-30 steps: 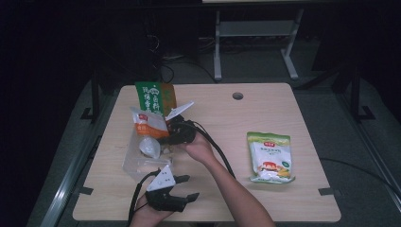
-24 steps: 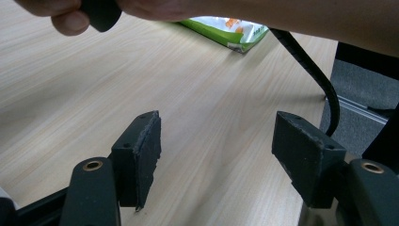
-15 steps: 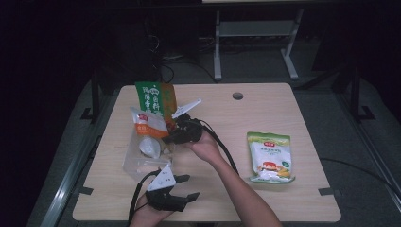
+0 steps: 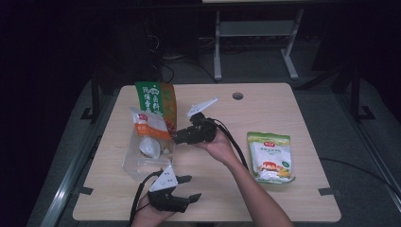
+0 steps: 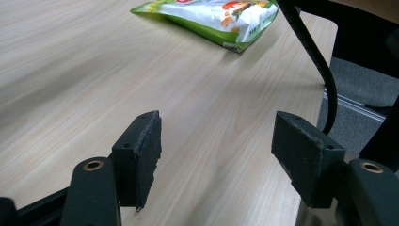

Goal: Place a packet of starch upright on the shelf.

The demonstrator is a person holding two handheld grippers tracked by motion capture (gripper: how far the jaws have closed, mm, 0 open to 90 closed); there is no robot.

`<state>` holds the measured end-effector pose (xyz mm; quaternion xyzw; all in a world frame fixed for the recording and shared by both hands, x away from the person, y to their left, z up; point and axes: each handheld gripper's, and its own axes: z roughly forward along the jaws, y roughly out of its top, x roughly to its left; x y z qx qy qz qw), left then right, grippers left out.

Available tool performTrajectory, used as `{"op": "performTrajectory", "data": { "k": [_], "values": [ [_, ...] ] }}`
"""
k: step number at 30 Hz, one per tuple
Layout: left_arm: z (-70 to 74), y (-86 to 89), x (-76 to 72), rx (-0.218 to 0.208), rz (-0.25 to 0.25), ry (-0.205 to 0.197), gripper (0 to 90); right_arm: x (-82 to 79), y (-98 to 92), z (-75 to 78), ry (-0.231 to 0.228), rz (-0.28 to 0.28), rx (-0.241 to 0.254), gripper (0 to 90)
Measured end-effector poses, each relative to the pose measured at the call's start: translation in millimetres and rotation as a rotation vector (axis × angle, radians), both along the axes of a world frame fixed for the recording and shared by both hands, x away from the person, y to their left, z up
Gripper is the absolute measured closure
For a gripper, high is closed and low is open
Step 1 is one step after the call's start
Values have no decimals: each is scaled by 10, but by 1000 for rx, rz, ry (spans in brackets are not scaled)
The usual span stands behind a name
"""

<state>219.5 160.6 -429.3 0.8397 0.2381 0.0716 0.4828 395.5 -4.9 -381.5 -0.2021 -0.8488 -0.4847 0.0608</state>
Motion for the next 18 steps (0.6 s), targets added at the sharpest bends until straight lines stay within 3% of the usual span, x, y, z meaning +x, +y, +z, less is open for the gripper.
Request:
{"op": "performTrajectory", "data": {
  "k": [9, 18],
  "values": [
    [10, 1, 10, -8, 6, -1, 335, -41, -188, 14, 11, -1, -6, 565],
    [17, 2, 30, -21, 15, 7, 334, -119, -531, 41, 5, -50, -24, 512]
  ]
}}
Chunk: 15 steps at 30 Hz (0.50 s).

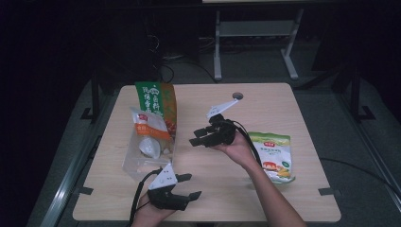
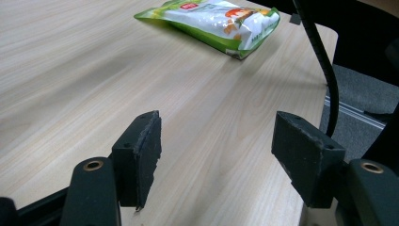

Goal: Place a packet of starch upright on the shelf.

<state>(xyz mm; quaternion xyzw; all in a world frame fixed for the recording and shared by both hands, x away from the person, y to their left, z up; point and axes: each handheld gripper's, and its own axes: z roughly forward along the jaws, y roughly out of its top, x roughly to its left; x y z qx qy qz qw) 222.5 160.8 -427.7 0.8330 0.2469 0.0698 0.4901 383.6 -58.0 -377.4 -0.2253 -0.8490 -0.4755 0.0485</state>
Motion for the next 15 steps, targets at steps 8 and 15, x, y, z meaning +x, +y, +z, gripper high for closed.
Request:
{"op": "performTrajectory", "data": {
  "k": [8, 15],
  "values": [
    [-9, -20, 7, 4, 1, -1, 334, -43, -252, -5, -7, -41, -7, 503],
    [12, -39, 16, 3, -10, -13, 320, -90, -447, 12, -9, -76, 11, 471]
  ]
}}
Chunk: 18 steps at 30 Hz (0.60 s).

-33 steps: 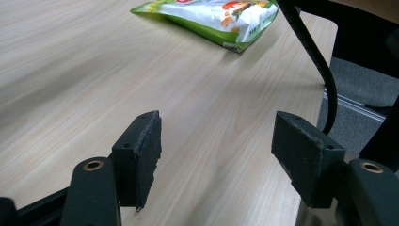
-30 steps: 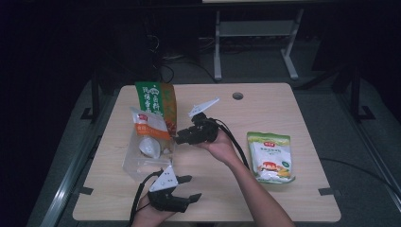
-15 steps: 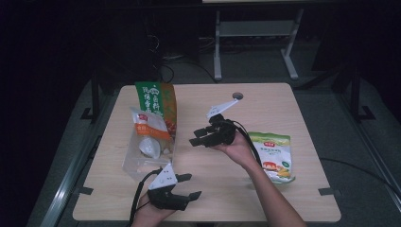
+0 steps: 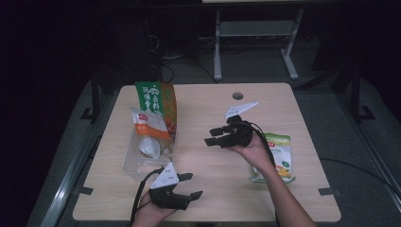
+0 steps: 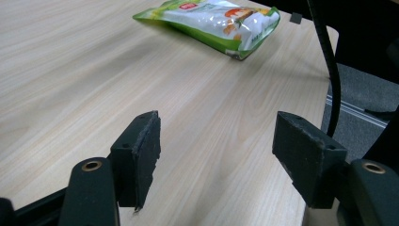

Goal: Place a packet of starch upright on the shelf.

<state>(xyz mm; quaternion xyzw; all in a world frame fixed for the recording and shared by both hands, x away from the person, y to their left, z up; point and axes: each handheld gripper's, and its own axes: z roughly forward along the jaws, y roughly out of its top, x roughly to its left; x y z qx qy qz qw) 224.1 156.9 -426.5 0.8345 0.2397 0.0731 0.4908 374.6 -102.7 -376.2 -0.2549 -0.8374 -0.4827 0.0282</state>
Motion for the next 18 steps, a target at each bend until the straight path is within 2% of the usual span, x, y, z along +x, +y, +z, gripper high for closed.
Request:
{"op": "performTrajectory", "data": {
  "k": [4, 13, 18],
  "values": [
    [11, -18, -3, 5, -6, -9, 319, -11, -81, 15, 11, -15, -3, 456],
    [19, -40, 18, 15, -16, -7, 310, -75, -267, 5, -5, -31, 3, 419],
    [48, -58, 41, 19, -22, -10, 317, -156, -476, -68, 11, -51, -47, 406]
  ]
}}
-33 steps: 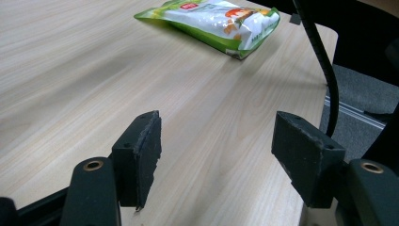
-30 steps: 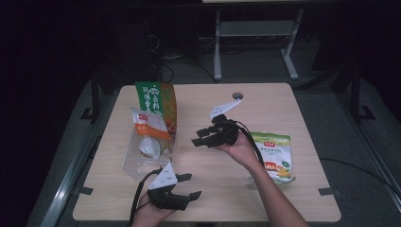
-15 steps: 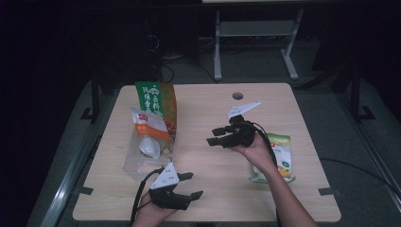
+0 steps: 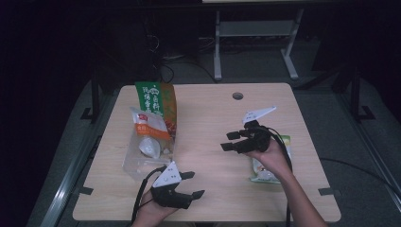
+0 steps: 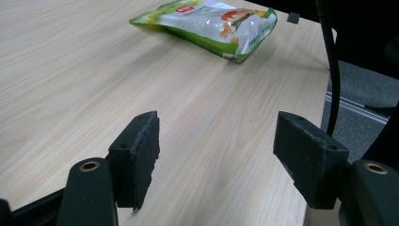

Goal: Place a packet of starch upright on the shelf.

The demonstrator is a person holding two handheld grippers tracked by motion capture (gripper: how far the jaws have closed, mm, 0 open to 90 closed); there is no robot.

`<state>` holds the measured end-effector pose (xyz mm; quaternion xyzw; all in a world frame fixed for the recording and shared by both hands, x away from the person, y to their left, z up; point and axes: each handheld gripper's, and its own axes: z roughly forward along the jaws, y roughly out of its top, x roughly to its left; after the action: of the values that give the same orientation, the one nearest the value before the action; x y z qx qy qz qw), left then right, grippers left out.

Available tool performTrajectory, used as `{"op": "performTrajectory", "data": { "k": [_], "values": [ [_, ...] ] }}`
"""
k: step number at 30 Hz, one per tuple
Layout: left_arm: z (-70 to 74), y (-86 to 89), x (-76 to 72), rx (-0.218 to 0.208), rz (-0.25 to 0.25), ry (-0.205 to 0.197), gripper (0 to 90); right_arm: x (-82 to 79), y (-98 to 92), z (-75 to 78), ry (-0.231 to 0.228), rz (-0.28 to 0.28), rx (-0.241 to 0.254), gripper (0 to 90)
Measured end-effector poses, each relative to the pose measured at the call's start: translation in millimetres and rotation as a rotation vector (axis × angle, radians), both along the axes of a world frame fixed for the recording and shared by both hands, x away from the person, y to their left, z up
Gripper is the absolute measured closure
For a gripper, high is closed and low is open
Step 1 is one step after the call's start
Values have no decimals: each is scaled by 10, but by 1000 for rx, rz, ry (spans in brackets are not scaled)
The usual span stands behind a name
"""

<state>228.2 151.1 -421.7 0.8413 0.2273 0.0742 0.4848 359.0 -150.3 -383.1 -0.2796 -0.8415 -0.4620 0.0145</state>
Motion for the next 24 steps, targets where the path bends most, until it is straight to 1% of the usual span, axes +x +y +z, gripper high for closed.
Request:
{"op": "performTrajectory", "data": {
  "k": [2, 3, 5, 6, 8, 9, 10, 11, 12, 14, 15, 16, 17, 20, 22, 23, 24],
  "values": [
    [3, -23, 7, -8, -6, 4, 317, -45, -141, -32, 10, -23, -9, 403],
    [8, -49, 22, 12, -19, 1, 318, -77, -262, -58, 12, -42, -20, 403],
    [7, -64, 28, 13, -21, -3, 318, -114, -401, -85, 18, -70, -23, 403],
    [6, -78, 34, 16, -23, 2, 318, -114, -401, -85, 18, -70, -23, 403],
    [-3, -113, 47, 19, -23, 9, 318, -148, -531, -114, 22, -95, -15, 403],
    [-10, -151, 69, 15, -24, 18, 318, -178, -643, -136, 26, -118, -19, 402],
    [-10, -151, 69, 15, -24, 18, 317, -195, -694, -141, 26, -130, -23, 401],
    [-14, -171, 83, 12, -29, 22, 317, -195, -694, -141, 26, -130, -23, 401],
    [-16, -197, 94, 10, -29, 25, 312, -211, -742, -149, 20, -140, -16, 402],
    [-19, -248, 127, 13, -35, 25, 307, -236, -836, -159, 25, -157, -23, 402],
    [-19, -278, 143, 14, -34, 27, 304, -247, -877, -167, 23, -171, -30, 405],
    [-18, -305, 161, 14, -37, 26, 299, -266, -965, -190, 25, -194, -47, 411],
    [-15, -332, 177, 15, -40, 28, 299, -266, -965, -190, 25, -194, -47, 411],
    [-2, -414, 214, 15, -47, 27, 297, -282, -1112, -254, 39, -229, -70, 424],
    [7, -461, 242, 8, -49, 30, 296, -307, -1198, -302, 53, -261, -94, 437],
    [8, -482, 254, 0, -47, 29, 293, -319, -1238, -329, 61, -274, -111, 461],
    [4, -503, 265, -3, -45, 29, 281, -331, -1281, -364, 57, -282, -132, 465]
  ]
}}
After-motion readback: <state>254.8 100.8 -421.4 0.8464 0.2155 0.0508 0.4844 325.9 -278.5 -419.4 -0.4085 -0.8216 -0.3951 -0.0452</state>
